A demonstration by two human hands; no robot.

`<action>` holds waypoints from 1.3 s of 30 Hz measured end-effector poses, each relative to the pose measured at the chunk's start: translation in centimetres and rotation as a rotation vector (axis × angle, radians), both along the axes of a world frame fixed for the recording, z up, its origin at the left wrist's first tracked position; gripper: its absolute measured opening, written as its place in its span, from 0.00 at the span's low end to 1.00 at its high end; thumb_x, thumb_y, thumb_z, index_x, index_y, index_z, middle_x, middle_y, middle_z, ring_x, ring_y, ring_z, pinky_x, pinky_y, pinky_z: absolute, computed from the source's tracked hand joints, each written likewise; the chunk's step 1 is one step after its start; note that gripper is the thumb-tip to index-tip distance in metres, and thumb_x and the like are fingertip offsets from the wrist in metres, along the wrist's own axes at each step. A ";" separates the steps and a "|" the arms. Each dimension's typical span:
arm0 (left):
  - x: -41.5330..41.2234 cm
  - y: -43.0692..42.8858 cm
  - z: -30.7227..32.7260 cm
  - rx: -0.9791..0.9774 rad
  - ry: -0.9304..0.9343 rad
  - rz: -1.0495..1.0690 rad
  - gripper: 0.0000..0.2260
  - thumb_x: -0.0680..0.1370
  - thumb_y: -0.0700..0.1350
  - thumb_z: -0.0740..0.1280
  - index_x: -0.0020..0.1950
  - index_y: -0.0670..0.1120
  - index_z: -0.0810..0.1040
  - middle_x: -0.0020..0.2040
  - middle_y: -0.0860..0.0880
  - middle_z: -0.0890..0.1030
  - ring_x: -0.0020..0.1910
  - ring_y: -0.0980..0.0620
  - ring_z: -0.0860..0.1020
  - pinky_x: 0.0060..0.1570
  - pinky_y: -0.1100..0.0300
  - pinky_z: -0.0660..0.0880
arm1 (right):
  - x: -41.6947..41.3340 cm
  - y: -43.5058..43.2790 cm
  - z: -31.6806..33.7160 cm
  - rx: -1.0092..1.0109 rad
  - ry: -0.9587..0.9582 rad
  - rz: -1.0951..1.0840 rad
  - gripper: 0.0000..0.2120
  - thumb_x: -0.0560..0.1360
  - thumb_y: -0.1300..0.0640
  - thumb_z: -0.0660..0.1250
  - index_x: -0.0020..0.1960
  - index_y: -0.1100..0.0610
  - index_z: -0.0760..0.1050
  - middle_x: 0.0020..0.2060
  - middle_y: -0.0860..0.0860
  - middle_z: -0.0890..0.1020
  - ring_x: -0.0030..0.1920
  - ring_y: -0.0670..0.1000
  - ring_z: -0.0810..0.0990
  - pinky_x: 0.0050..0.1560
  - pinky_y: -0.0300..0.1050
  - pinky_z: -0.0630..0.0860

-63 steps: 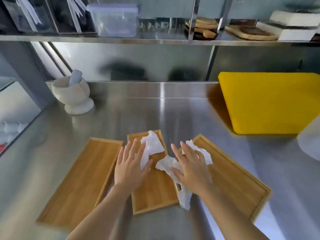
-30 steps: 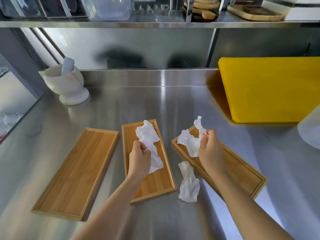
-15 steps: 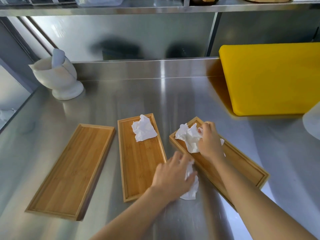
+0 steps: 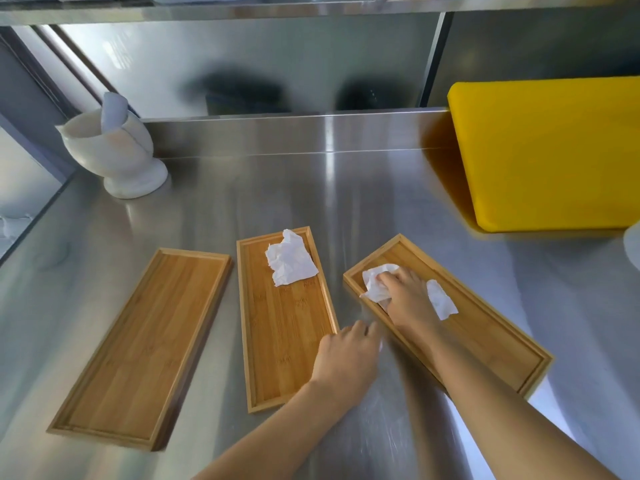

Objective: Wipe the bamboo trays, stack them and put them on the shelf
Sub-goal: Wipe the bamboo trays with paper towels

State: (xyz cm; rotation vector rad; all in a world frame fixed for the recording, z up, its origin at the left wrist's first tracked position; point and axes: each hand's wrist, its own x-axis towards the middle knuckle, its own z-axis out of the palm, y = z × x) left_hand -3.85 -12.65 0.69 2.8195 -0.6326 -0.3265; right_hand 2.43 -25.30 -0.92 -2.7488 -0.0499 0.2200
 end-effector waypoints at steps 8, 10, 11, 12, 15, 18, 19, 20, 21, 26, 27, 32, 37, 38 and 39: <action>7.3 5.7 2.1 -0.133 -0.147 0.413 0.17 0.79 0.56 0.55 0.60 0.46 0.72 0.51 0.47 0.81 0.44 0.48 0.82 0.42 0.58 0.79 | -0.1 -0.5 0.9 0.195 -0.204 -0.145 0.13 0.76 0.61 0.62 0.60 0.62 0.71 0.54 0.59 0.80 0.53 0.56 0.79 0.47 0.39 0.71; 9.4 7.4 2.0 -0.075 -0.170 0.456 0.20 0.78 0.57 0.57 0.63 0.45 0.70 0.51 0.45 0.82 0.44 0.45 0.82 0.43 0.53 0.81 | -0.1 -0.6 1.3 0.226 -0.214 -0.178 0.13 0.77 0.59 0.61 0.59 0.63 0.71 0.52 0.59 0.80 0.50 0.56 0.80 0.43 0.40 0.73; 10.3 8.0 1.9 -0.038 -0.170 0.475 0.23 0.78 0.58 0.58 0.67 0.46 0.67 0.53 0.44 0.82 0.46 0.44 0.82 0.44 0.54 0.80 | -0.2 -0.7 1.4 0.243 -0.227 -0.189 0.13 0.77 0.58 0.61 0.58 0.63 0.71 0.51 0.59 0.81 0.49 0.56 0.80 0.42 0.39 0.74; 10.9 8.4 1.6 0.006 -0.152 0.481 0.26 0.77 0.60 0.59 0.69 0.46 0.64 0.55 0.45 0.81 0.48 0.44 0.82 0.44 0.54 0.79 | -0.2 -0.6 1.6 0.259 -0.234 -0.204 0.13 0.77 0.56 0.61 0.58 0.62 0.72 0.49 0.58 0.81 0.48 0.55 0.81 0.41 0.39 0.74; 11.8 9.2 0.9 0.079 0.013 0.486 0.30 0.76 0.61 0.60 0.73 0.49 0.58 0.61 0.45 0.78 0.53 0.42 0.80 0.45 0.52 0.77 | -0.3 -0.7 2.2 0.274 -0.215 -0.256 0.15 0.77 0.54 0.61 0.59 0.61 0.72 0.50 0.57 0.81 0.48 0.55 0.81 0.41 0.39 0.75; 11.1 9.2 -0.1 0.160 0.114 0.431 0.25 0.79 0.55 0.59 0.73 0.50 0.56 0.64 0.46 0.76 0.52 0.44 0.80 0.40 0.57 0.77 | -0.5 -0.7 3.1 0.292 -0.161 -0.299 0.15 0.78 0.55 0.59 0.62 0.60 0.70 0.54 0.57 0.80 0.52 0.56 0.80 0.44 0.43 0.77; 10.9 9.3 -0.7 0.169 0.083 0.404 0.23 0.79 0.52 0.58 0.72 0.49 0.58 0.61 0.46 0.78 0.48 0.45 0.81 0.39 0.58 0.78 | -0.7 -0.6 3.4 0.313 -0.156 -0.316 0.15 0.78 0.55 0.59 0.63 0.60 0.69 0.56 0.57 0.79 0.54 0.56 0.79 0.45 0.44 0.78; 10.5 9.3 -0.8 0.145 0.051 0.403 0.20 0.80 0.50 0.57 0.70 0.48 0.61 0.57 0.46 0.80 0.45 0.46 0.81 0.37 0.59 0.78 | -0.9 -0.6 3.7 0.339 -0.146 -0.340 0.16 0.78 0.55 0.58 0.64 0.60 0.69 0.57 0.57 0.79 0.55 0.57 0.79 0.47 0.47 0.79; 10.1 9.2 -1.0 0.102 0.036 0.415 0.17 0.80 0.49 0.55 0.68 0.47 0.64 0.54 0.46 0.82 0.43 0.47 0.81 0.36 0.59 0.78 | -1.1 -0.6 4.0 0.361 -0.138 -0.365 0.16 0.78 0.55 0.58 0.64 0.60 0.68 0.58 0.57 0.78 0.56 0.57 0.78 0.49 0.50 0.80; 7.9 8.1 -0.3 -0.049 0.018 0.387 0.15 0.80 0.49 0.53 0.64 0.48 0.69 0.50 0.47 0.83 0.38 0.48 0.80 0.32 0.58 0.78 | -2.7 -0.6 5.1 0.411 -0.162 -0.471 0.17 0.77 0.55 0.59 0.64 0.59 0.69 0.59 0.58 0.78 0.55 0.58 0.78 0.46 0.48 0.80; 7.5 7.7 0.0 -0.083 0.013 0.375 0.15 0.80 0.49 0.54 0.65 0.48 0.69 0.51 0.47 0.83 0.38 0.48 0.80 0.32 0.59 0.78 | -3.3 -0.7 5.2 0.427 -0.168 -0.488 0.16 0.77 0.55 0.59 0.63 0.60 0.69 0.58 0.58 0.78 0.55 0.57 0.78 0.45 0.46 0.78; 4.9 5.0 0.4 -0.170 0.009 0.274 0.13 0.79 0.48 0.56 0.62 0.48 0.71 0.43 0.49 0.82 0.30 0.51 0.75 0.28 0.61 0.72 | -7.4 -2.1 5.5 0.422 -0.210 -0.567 0.13 0.77 0.56 0.60 0.57 0.61 0.72 0.52 0.57 0.80 0.51 0.55 0.78 0.48 0.50 0.79; 1.1 1.9 1.0 -0.217 0.080 0.227 0.11 0.77 0.48 0.57 0.55 0.49 0.73 0.40 0.49 0.79 0.37 0.43 0.75 0.39 0.55 0.72 | -12.3 -4.8 5.4 0.425 -0.291 -0.642 0.09 0.76 0.61 0.59 0.53 0.62 0.75 0.41 0.54 0.79 0.45 0.56 0.78 0.42 0.45 0.74; 0.2 1.1 1.3 -0.228 0.090 0.221 0.10 0.76 0.48 0.57 0.54 0.49 0.74 0.39 0.48 0.79 0.38 0.42 0.75 0.39 0.55 0.72 | -13.3 -5.5 5.4 0.413 -0.297 -0.659 0.08 0.76 0.61 0.59 0.52 0.62 0.74 0.39 0.52 0.77 0.42 0.55 0.77 0.38 0.43 0.70; -0.6 0.3 1.8 -0.243 0.090 0.209 0.09 0.75 0.46 0.58 0.52 0.49 0.74 0.38 0.48 0.79 0.39 0.41 0.76 0.39 0.54 0.72 | -14.5 -6.4 5.6 0.404 -0.306 -0.675 0.08 0.76 0.60 0.59 0.51 0.62 0.74 0.39 0.51 0.76 0.41 0.54 0.75 0.37 0.42 0.68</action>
